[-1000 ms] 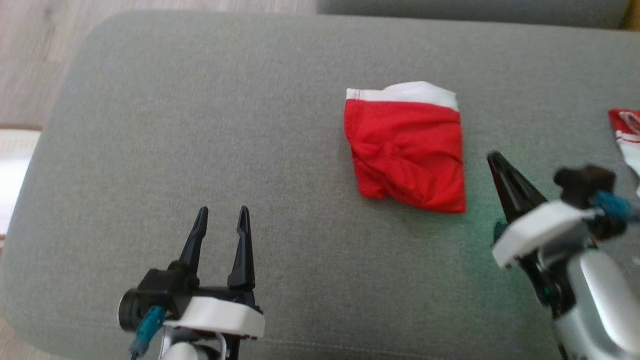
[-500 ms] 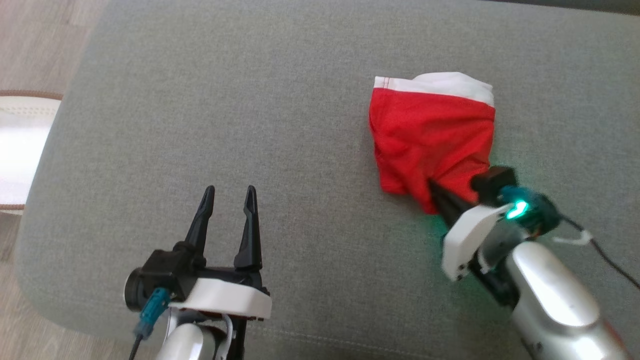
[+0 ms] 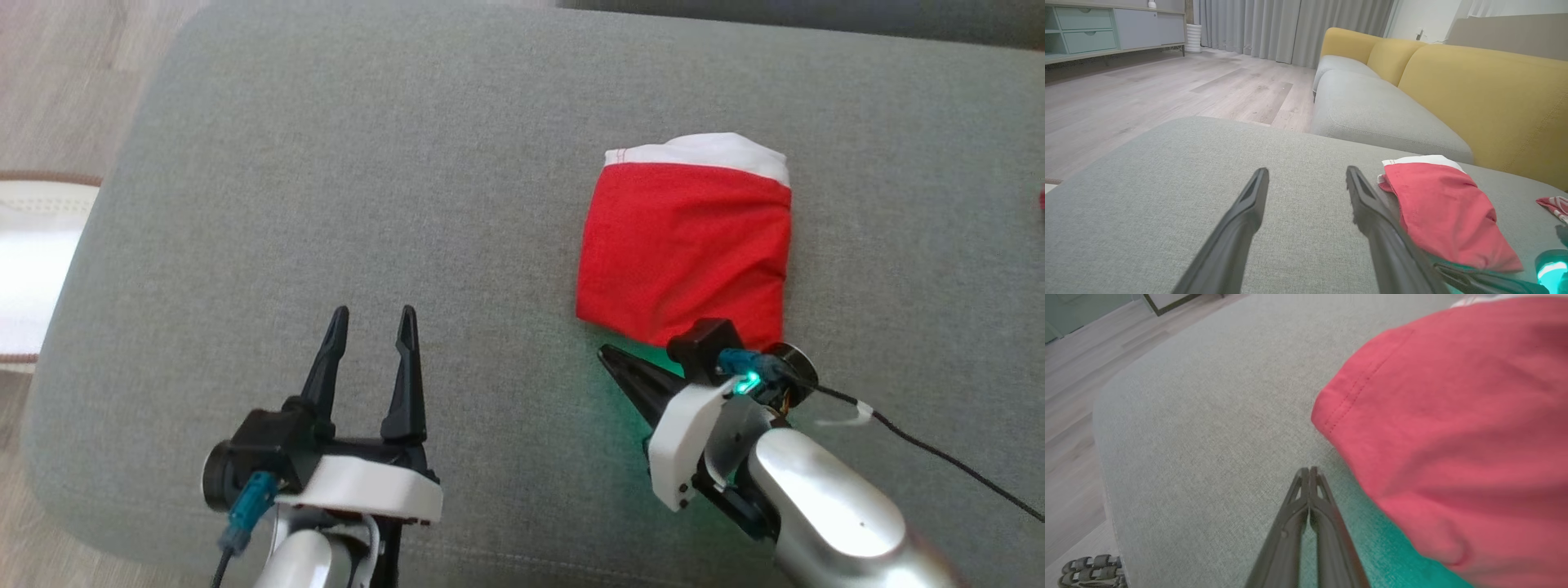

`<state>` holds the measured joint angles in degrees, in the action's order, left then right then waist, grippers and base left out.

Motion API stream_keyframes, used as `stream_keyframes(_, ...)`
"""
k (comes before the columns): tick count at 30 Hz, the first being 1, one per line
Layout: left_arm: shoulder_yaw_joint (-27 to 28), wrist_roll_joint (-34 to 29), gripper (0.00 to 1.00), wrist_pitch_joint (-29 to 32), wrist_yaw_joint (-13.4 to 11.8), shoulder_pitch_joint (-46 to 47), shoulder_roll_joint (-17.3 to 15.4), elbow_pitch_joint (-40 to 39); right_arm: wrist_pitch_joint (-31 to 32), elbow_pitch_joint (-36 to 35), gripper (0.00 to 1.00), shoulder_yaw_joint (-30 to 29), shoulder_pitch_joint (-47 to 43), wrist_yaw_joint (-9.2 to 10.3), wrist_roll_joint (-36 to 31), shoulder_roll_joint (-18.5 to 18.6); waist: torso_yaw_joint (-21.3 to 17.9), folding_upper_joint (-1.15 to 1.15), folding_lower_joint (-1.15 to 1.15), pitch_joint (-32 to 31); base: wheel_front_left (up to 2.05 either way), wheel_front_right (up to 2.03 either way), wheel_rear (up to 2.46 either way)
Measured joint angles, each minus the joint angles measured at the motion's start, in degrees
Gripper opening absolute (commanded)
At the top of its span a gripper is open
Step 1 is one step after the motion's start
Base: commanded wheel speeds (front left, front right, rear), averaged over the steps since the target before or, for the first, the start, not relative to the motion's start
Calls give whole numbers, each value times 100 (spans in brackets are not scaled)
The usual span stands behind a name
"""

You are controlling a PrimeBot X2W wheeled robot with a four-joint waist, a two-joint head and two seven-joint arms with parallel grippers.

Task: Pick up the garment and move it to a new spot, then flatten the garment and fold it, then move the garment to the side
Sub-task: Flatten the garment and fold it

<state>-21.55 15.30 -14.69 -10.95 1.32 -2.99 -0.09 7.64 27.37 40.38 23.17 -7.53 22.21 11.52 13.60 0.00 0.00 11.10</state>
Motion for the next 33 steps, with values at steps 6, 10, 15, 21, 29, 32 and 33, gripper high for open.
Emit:
stream_keyframes(6,42,-1,100,0,-13,-124,0,12,-448,-305,0,-289,-149,0,49,51,-72,0,0,-233,0,0,0)
stream_keyframes(10,235,-20,100,0,20,-347,-1,47,-803,-756,0,-1113,-653,0,-29,275,-136,0,0,-441,0,0,0)
stream_keyframes(15,503,-223,100,0,96,-557,-3,164,-1234,-1372,67,-2376,-1523,0,-240,323,-228,0,0,-695,0,0,0)
stream_keyframes(21,795,-409,100,0,290,-834,-7,313,-1586,-1742,100,-3591,-2304,0,-628,87,-341,0,0,-946,0,0,0)
stream_keyframes(29,902,-463,100,0,646,-1026,-7,592,-1985,-1425,100,-4207,-2919,0,-1015,-337,-493,0,0,-1197,0,0,0)
stream_keyframes(32,947,-466,100,0,647,-1064,-8,636,-2033,-1240,100,-4252,-3004,0,-1072,-417,-572,0,0,-1246,0,0,0)
stream_keyframes(33,957,-468,100,0,647,-1064,-8,639,-2059,-1201,100,-4257,-3002,0,-1072,-423,-596,0,0,-1257,0,0,0)
